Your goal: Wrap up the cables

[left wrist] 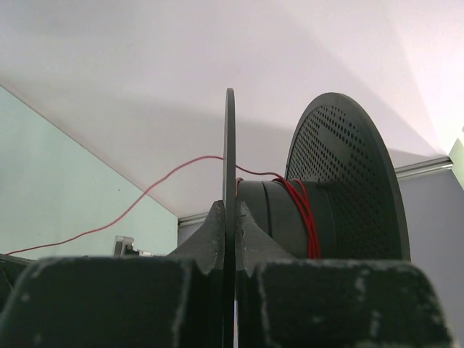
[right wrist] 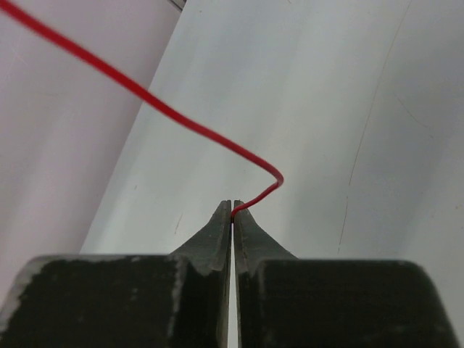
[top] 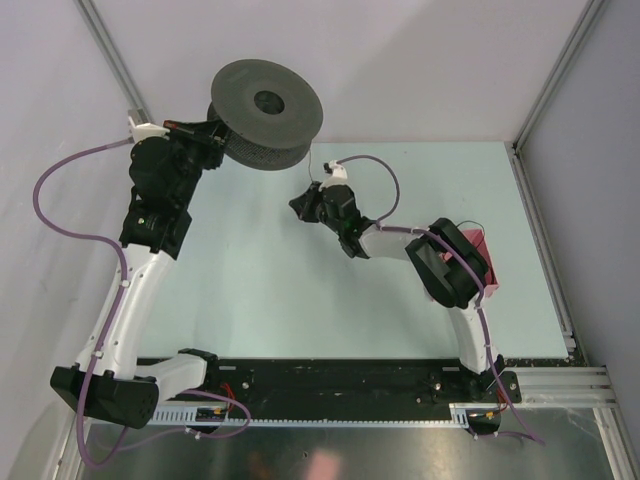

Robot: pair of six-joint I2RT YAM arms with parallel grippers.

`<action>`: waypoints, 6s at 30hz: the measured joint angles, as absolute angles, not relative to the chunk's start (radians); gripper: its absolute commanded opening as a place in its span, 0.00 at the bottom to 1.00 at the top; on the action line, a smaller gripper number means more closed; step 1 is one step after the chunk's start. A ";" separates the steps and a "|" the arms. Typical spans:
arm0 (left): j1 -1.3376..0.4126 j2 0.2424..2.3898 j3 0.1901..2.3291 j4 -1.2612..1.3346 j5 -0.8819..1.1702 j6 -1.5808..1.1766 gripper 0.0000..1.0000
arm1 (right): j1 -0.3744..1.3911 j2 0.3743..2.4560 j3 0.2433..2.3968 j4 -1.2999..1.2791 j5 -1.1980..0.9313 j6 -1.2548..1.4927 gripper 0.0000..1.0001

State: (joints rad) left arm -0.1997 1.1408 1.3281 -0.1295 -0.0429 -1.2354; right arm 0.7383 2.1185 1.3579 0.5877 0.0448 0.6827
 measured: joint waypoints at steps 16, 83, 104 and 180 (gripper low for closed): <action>-0.191 1.141 1.328 -0.141 -0.049 -1.240 0.00 | 0.701 2.117 1.355 0.596 -0.019 0.632 0.09; -0.184 1.141 1.320 -0.177 -0.046 -1.294 0.00 | 0.714 2.141 1.418 0.598 -0.037 0.657 0.00; -0.185 1.141 1.320 -0.183 -0.033 -1.293 0.00 | 0.716 2.145 1.418 0.613 -0.117 0.655 0.00; -0.095 1.222 1.171 -0.362 0.521 -0.646 0.00 | 0.143 1.703 1.058 0.464 -0.294 0.126 0.00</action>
